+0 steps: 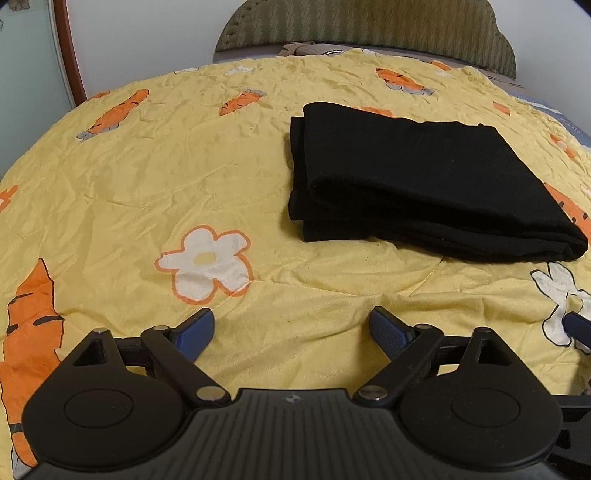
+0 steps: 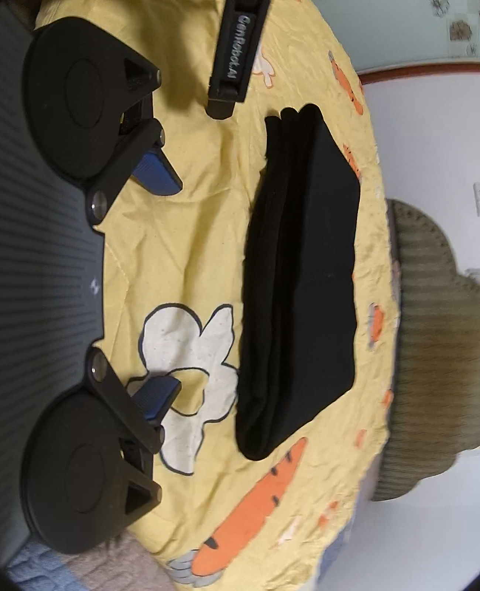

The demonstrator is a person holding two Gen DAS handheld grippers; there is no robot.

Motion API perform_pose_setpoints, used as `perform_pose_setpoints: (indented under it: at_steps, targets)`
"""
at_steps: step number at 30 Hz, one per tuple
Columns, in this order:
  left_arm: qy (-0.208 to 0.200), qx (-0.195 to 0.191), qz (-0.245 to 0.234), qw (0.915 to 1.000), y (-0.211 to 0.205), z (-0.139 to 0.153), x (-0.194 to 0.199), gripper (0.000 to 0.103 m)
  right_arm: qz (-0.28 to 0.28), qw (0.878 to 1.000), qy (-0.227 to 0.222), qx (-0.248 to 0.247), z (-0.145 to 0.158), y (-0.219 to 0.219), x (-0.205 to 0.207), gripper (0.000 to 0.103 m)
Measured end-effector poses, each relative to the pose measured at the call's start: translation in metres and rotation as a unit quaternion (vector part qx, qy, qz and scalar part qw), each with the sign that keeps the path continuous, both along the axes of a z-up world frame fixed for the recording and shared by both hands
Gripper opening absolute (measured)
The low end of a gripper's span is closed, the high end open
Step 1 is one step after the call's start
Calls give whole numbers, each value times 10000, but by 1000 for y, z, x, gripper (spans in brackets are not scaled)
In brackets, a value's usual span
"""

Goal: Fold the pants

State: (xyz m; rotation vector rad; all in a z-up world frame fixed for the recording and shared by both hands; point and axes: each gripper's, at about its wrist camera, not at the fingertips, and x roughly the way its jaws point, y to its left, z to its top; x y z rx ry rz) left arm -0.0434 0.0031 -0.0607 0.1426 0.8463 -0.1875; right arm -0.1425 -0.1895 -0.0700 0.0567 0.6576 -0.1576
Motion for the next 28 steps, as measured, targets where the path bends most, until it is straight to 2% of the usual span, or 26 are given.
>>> perform_pose_setpoints:
  at_steps: [3,28]
  targets:
    - [-21,32,0,10000,-2,-1,-1,94,-20,9999,-117,7,-3,1,-2,103]
    - [-108,-38,-82,9999,-2,-3,-2,98,4,9999,-146,-15,-3,3,1,103]
